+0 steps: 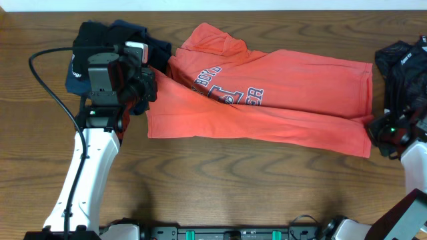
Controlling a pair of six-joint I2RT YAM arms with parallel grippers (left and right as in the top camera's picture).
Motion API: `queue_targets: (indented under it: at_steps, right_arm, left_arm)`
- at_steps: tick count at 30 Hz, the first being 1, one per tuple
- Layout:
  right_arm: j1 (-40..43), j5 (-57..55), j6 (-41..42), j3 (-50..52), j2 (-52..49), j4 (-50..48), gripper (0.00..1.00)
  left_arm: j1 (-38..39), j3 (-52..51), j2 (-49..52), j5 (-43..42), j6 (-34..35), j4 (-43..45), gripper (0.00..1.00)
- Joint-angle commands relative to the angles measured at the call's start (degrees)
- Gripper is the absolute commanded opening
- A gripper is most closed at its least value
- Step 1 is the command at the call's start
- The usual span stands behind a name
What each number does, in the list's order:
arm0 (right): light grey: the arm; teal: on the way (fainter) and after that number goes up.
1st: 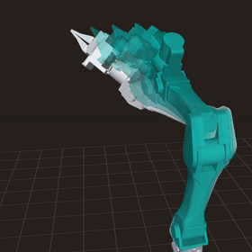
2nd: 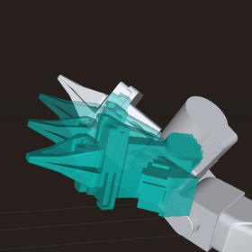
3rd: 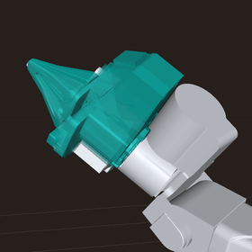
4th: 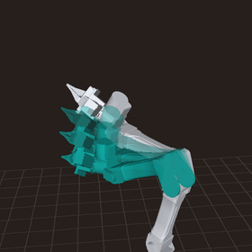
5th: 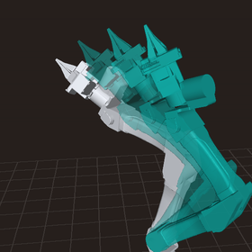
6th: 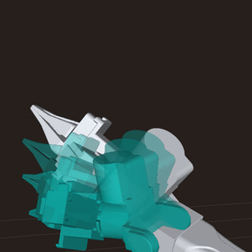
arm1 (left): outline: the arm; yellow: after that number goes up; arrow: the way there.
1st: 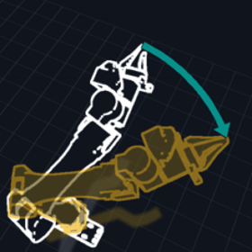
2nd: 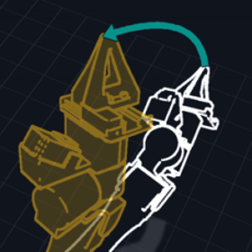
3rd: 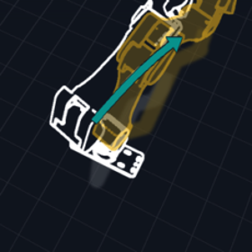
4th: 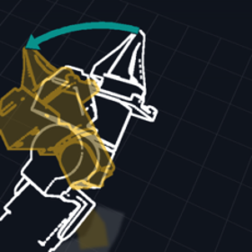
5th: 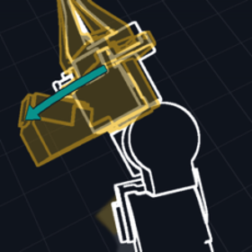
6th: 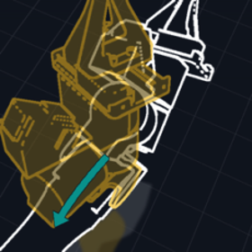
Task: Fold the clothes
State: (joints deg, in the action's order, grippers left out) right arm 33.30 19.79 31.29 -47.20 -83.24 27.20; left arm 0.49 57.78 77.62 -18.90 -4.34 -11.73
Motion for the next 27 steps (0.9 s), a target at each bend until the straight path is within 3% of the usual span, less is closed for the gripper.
queue_targets:
  at_steps: [1,2,3,4,6,10,17,18,19,21,22,27]
  right_arm:
    - [-2.34,0.39,0.37,-0.87,-0.37,-1.77,0.03]
    - [-2.80,0.37,0.37,-0.87,-0.37,-2.27,0.08]
    - [-3.21,0.35,0.37,-0.87,-0.37,-2.60,0.20]
    - [-3.45,0.31,0.35,-0.87,-0.37,-2.86,0.41]
    - [-3.52,0.28,0.35,-0.87,-0.37,-3.06,0.60]
    - [-3.26,0.20,-1.55,-0.87,-0.35,-2.86,0.69]
    - [-3.21,1.27,-3.48,-0.87,-0.35,-0.50,0.70]
    - [-3.21,1.73,-4.07,-0.87,-0.35,-0.50,0.70]
    - [-3.21,1.97,-4.13,-0.87,-0.33,-0.50,0.70]
    - [-3.19,2.16,-4.13,-0.87,-0.33,-0.55,0.70]
    - [-3.17,2.14,-4.15,-0.87,-0.33,-0.59,0.70]
    - [-1.38,2.14,-5.07,-0.90,-0.33,-0.57,0.71]
  left_arm:
    - [0.02,0.31,-0.13,1.92,-0.37,-0.11,0.06]
    - [0.02,0.31,-0.13,2.08,-0.39,-0.15,0.06]
    - [0.02,0.31,-0.13,2.03,-0.37,-0.17,0.06]
    - [0.02,0.31,-0.13,2.03,-0.37,-0.15,0.06]
    - [0.02,0.31,-0.13,2.03,-0.37,-0.15,0.06]
    - [0.02,0.31,-0.13,2.01,-0.35,-0.59,0.06]
    - [0.48,0.31,-0.13,1.75,-0.33,-2.16,0.06]
    - [0.63,0.31,-0.13,1.77,-0.35,-2.36,0.10]
    - [0.74,0.31,-0.13,1.79,-0.33,-2.58,0.40]
    - [0.72,0.31,-0.13,1.79,-0.33,-3.06,0.85]
    - [0.72,0.31,-0.15,1.86,-0.33,-3.48,0.98]
    - [0.50,0.31,-0.28,2.03,0.13,-7.37,0.98]
